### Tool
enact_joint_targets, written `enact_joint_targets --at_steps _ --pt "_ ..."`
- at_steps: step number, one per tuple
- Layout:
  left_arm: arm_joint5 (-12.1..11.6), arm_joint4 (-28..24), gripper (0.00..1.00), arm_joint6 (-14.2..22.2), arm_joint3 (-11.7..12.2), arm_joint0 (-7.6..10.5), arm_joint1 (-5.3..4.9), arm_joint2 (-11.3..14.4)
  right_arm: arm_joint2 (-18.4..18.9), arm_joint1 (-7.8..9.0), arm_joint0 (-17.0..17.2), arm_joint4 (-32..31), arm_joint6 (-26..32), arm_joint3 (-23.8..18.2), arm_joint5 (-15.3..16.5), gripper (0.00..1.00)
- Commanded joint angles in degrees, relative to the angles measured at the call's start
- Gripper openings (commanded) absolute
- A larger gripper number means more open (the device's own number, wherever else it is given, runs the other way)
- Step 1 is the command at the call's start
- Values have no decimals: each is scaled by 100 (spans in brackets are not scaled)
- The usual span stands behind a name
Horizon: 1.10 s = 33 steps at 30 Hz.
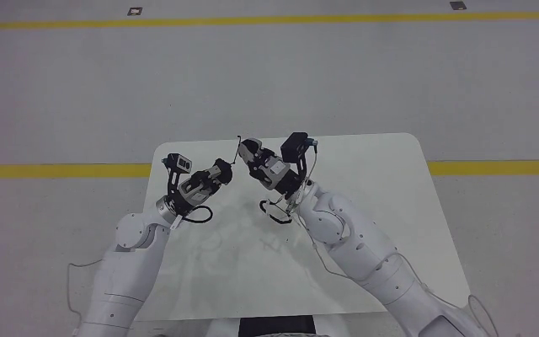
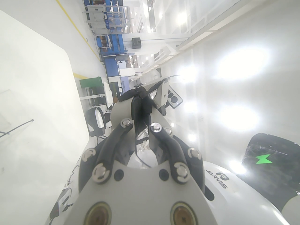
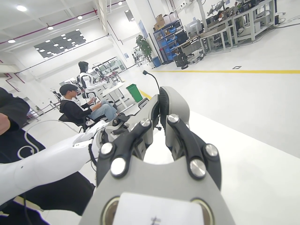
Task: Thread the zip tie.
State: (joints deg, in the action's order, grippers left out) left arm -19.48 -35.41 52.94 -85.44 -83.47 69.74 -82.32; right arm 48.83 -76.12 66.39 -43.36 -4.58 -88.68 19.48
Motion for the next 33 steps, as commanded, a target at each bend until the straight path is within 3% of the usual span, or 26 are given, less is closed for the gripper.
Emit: enact_joint_targets --at_steps 1,33 --pt "0 0 0 0 0 0 0 0 -2 1 -5 -12 -11 16 0 0" --pt "0 0 0 0 0 0 0 0 40 -2 -10 -67 -76 8 0 0"
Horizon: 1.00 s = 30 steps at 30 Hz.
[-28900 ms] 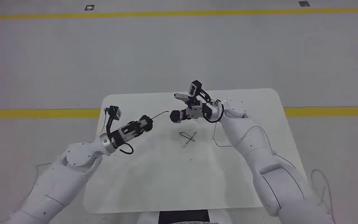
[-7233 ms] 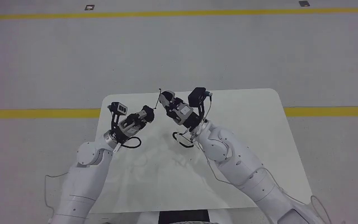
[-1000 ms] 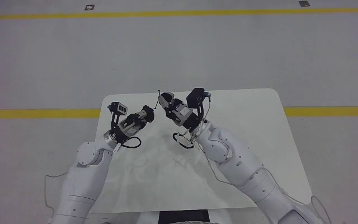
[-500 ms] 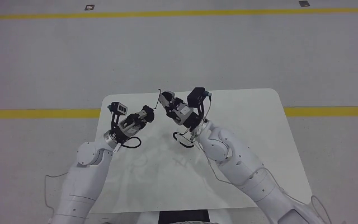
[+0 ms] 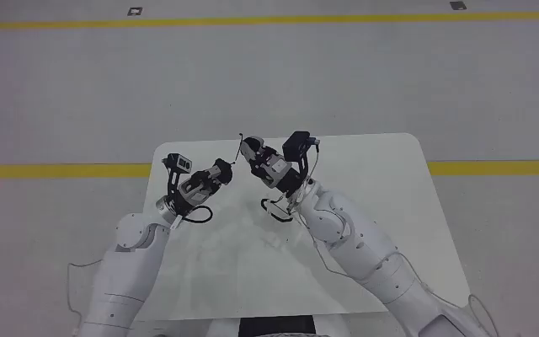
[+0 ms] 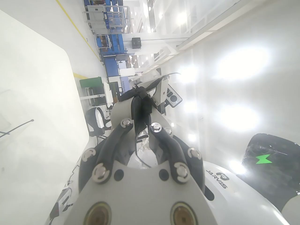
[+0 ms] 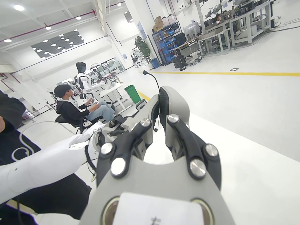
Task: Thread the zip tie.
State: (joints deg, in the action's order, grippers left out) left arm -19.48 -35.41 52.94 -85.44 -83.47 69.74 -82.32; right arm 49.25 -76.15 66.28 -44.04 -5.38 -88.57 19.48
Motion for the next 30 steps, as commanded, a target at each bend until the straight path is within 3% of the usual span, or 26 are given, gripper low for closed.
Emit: enact_joint_targets --at_steps 1,30 --pt "0 0 0 0 0 0 0 0 -4 2 1 2 10 -5 0 0" --pt "0 0 0 0 0 0 0 0 -75 31 -19 102 48 -2 0 0"
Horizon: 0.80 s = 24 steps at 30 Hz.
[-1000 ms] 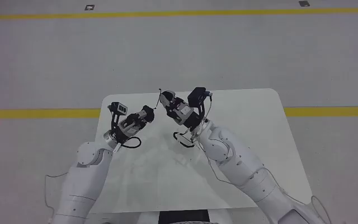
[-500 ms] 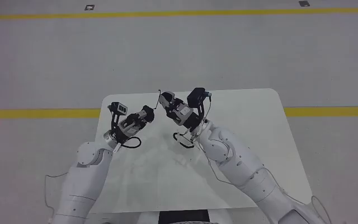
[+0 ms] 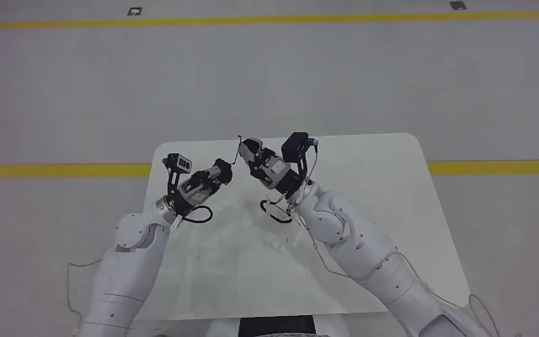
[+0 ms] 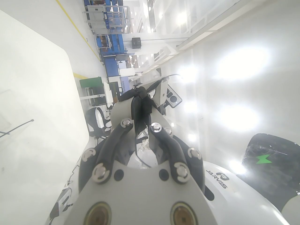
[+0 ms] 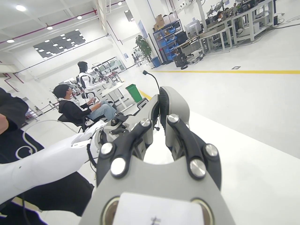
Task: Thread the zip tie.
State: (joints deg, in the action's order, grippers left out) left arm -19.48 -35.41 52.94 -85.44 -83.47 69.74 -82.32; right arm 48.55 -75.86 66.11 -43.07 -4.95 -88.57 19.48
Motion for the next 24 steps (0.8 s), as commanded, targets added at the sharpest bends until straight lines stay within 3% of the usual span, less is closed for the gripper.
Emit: enact_joint_targets --at_steps 1,24 --pt "0 0 0 0 0 0 0 0 -9 4 -3 10 7 -5 0 0" --pt "0 0 0 0 0 0 0 0 -200 87 -66 86 -77 -74 0 0"
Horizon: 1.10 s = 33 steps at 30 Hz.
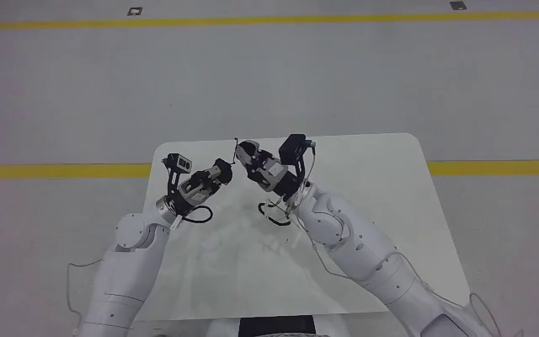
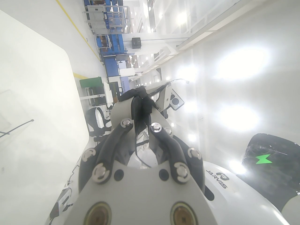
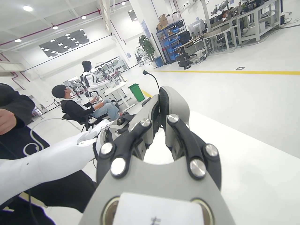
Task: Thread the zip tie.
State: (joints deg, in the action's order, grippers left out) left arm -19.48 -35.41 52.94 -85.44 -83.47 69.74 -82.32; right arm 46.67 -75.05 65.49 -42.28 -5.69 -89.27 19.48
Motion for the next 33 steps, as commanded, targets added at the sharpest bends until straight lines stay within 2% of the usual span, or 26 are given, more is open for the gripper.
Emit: enact_joint_targets --at_steps 1,10,20,25,33 --pt "0 0 0 0 0 0 0 0 -20 13 -10 13 -7 -4 0 0" --pt "0 0 0 0 0 0 0 0 -3 50 -23 32 -31 115 0 0" --pt "0 0 0 0 0 0 0 0 123 -1 41 47 69 125 -111 0" --pt "61 57 0 -171 -117 -28 -13 65 157 -34 64 51 147 99 -191 0" --pt "0 39 0 -224 -171 -53 -50 30 197 -66 129 -33 159 68 -38 0"
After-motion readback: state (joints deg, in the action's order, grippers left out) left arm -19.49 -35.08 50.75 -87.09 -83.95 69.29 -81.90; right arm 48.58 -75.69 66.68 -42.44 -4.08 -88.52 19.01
